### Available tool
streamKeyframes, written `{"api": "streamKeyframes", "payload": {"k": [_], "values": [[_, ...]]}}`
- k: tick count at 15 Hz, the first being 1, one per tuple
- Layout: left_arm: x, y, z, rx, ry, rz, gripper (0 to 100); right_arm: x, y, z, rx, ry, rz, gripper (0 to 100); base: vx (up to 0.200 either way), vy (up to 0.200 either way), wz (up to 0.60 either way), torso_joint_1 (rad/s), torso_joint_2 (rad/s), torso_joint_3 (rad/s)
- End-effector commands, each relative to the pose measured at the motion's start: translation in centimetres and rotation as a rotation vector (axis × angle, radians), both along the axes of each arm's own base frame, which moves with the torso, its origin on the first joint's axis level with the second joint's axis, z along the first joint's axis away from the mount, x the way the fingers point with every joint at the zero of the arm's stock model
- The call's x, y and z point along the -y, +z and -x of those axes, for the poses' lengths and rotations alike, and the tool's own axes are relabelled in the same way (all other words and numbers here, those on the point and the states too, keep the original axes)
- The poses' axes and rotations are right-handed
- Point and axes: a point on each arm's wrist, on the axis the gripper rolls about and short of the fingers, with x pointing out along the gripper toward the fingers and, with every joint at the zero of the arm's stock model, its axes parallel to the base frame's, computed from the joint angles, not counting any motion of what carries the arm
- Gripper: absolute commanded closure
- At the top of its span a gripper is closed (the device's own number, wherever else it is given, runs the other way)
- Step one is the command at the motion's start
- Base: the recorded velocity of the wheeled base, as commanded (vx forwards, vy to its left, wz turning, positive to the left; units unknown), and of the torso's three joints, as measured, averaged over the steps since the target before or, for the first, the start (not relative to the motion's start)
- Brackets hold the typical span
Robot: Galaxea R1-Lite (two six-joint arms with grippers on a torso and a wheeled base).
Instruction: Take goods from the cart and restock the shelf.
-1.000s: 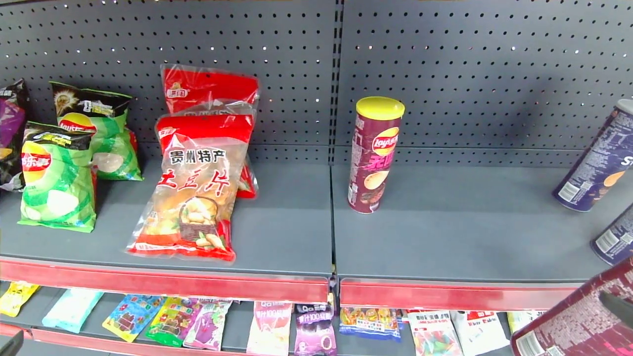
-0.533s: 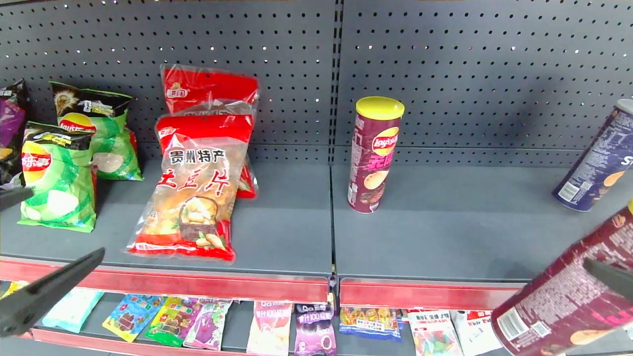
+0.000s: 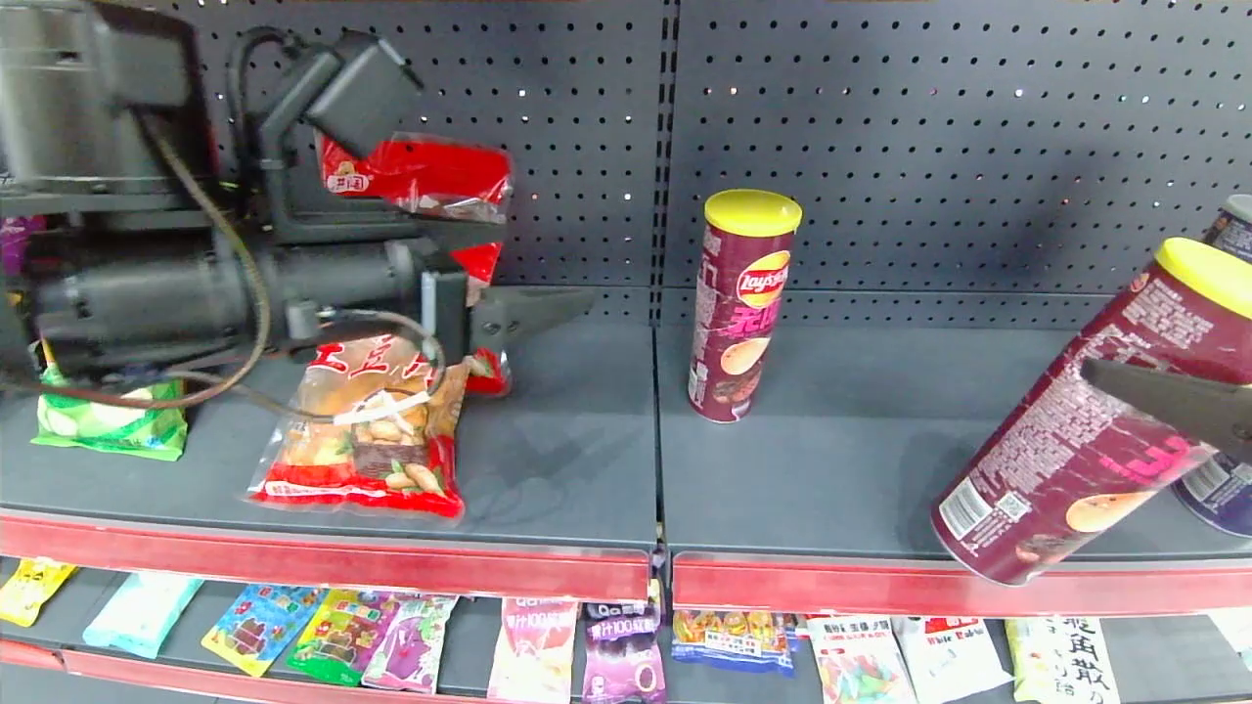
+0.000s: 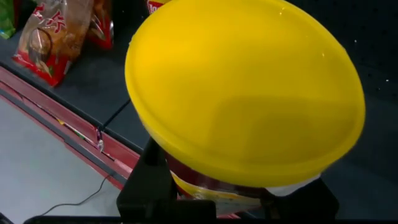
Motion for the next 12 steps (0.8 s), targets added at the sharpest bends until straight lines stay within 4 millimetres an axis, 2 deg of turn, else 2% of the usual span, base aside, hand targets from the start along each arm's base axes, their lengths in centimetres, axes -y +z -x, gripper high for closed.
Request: {"api": "streamKeyframes", "payload": {"k": [1, 2, 4, 7, 10, 12], "values": [[4.3, -2.2, -3.7, -0.064, -0.067, -0.01, 0, -0.2, -0.3, -0.5, -0.021, 0.0, 0.007, 100, 0.0, 0.0, 0.0, 0.0, 0.0, 0.0], [5.7, -2.2, -4.6, -0.071, -0.092, 0.008, 0, -0.2, -0.4, -0.5, -0.025, -0.002, 0.009, 100, 0.0, 0.0, 0.0, 0.0, 0.0, 0.0], [6.8, -2.1, -5.5, -0.06, -0.105, 0.015, 0, -0.2, -0.5, -0.6, -0.028, -0.002, 0.01, 100, 0.0, 0.0, 0.0, 0.0, 0.0, 0.0], [7.4, -2.3, -6.1, -0.056, -0.11, 0.014, 0, -0.2, -0.5, -0.6, -0.028, -0.004, 0.01, 100, 0.0, 0.0, 0.0, 0.0, 0.0, 0.0], [8.8, -2.7, -6.6, -0.054, -0.131, 0.011, 0, -0.2, -0.6, -0.6, -0.032, -0.005, 0.011, 100, 0.0, 0.0, 0.0, 0.0, 0.0, 0.0], [9.9, -2.8, -7.5, -0.039, -0.131, 0.016, 0, 0.0, -0.5, -0.7, -0.031, -0.017, 0.01, 100, 0.0, 0.0, 0.0, 0.0, 0.0, 0.0]]}}
